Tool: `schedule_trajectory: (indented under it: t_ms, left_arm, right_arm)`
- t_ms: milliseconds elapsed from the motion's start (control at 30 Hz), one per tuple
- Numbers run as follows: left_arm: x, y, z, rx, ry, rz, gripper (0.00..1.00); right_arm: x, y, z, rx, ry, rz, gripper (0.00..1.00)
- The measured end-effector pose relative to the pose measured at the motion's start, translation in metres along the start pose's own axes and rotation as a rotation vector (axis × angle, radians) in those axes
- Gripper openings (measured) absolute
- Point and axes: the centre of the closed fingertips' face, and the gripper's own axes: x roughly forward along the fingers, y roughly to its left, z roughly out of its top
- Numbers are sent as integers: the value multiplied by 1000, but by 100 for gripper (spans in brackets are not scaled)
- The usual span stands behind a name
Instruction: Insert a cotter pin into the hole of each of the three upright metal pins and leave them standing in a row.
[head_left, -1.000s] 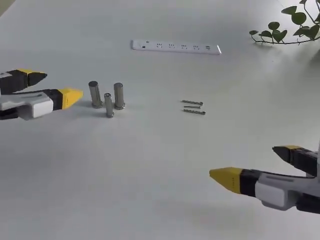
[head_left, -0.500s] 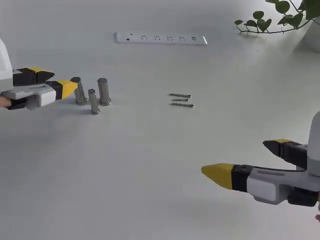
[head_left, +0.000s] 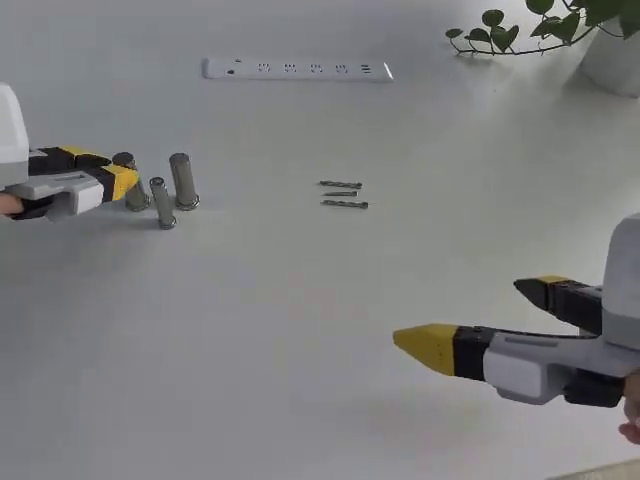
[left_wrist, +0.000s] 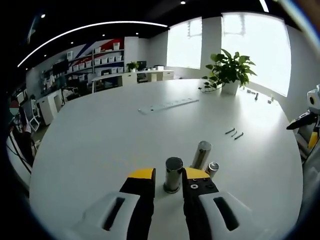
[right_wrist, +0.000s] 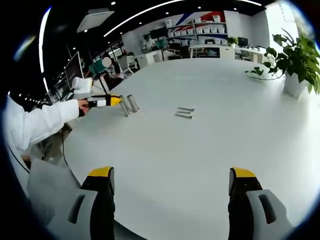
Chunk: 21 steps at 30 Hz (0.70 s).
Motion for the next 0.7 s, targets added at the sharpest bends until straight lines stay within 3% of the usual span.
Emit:
schedule_trajectory:
  t_ms: [133,500,633,700]
  left_arm:
    - [3,-10,1,-3,-4,-35,12]
    - [6,-8,2,46,12,6,10]
    - [-2,-5,1,26,26,28,10]
    - [-9,-5,6,46,16,33,10]
  right_arm:
    - [1,2,0,-6,5,3,93]
    - [3,7,2,-18,4,18,93]
    - [3,9,4,-23,-3,28,92]
    - [3,10,5,-22,-10,32,92]
